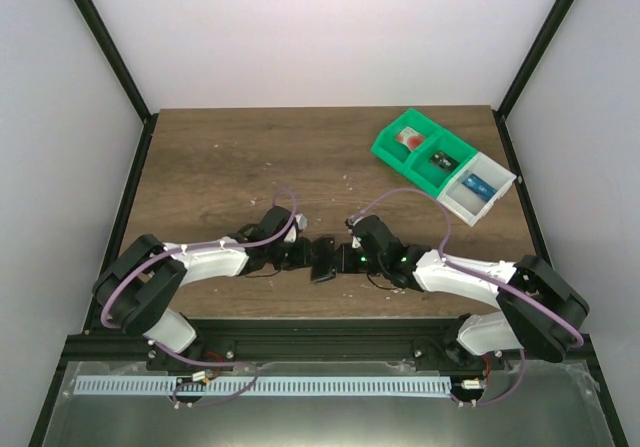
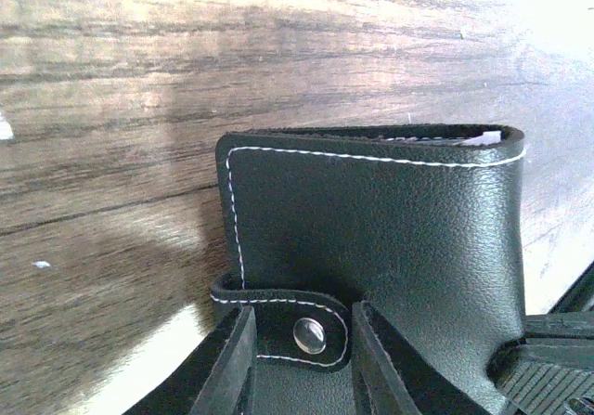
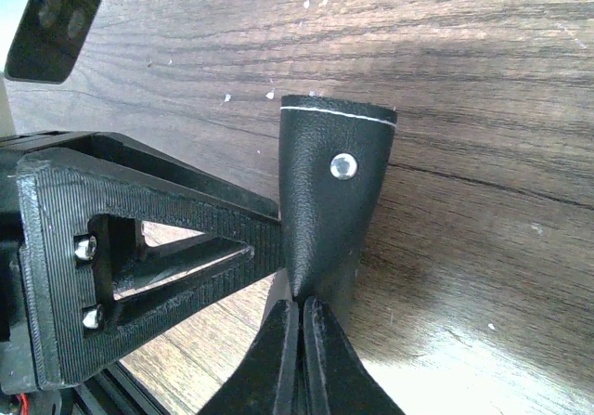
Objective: Take the credit cards out of the card holder
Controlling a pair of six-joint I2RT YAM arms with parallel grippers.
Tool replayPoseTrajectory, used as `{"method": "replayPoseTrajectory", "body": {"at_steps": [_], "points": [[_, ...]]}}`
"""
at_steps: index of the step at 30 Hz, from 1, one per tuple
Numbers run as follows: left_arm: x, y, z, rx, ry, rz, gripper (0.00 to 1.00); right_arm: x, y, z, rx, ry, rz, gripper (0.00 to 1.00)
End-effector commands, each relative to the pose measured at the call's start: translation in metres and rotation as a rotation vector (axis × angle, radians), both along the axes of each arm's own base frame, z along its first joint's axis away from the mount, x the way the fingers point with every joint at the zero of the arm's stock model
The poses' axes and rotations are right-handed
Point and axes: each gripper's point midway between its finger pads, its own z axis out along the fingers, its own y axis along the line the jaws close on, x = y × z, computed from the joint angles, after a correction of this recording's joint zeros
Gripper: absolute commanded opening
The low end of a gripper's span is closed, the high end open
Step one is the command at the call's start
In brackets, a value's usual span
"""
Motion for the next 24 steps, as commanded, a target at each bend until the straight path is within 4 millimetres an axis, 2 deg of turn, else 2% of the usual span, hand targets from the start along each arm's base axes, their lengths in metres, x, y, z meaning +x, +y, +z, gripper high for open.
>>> {"method": "replayPoseTrajectory", "body": {"at_steps": [1, 9, 13, 18, 24], "points": [[0.009, 0.017, -0.003, 0.101, -0.048, 0.039, 0.3, -0.002, 0.012, 0.017, 0.056, -0.027, 0.031, 0.01], [0.011, 0.022, 0.006, 0.121, -0.078, 0.048, 0.26, -0.003, 0.01, 0.014, 0.052, -0.022, 0.029, 0.01], [0.011, 0.021, 0.008, 0.113, -0.078, 0.044, 0.21, -0.004, 0.009, 0.011, 0.046, -0.018, 0.028, 0.01], [0.008, 0.018, 0.009, 0.089, -0.074, 0.028, 0.13, -0.006, 0.007, 0.006, 0.04, -0.005, 0.023, 0.01], [0.0, 0.006, 0.01, 0.008, -0.047, -0.008, 0.13, -0.006, 0.008, 0.007, 0.047, -0.006, 0.026, 0.0]]}}
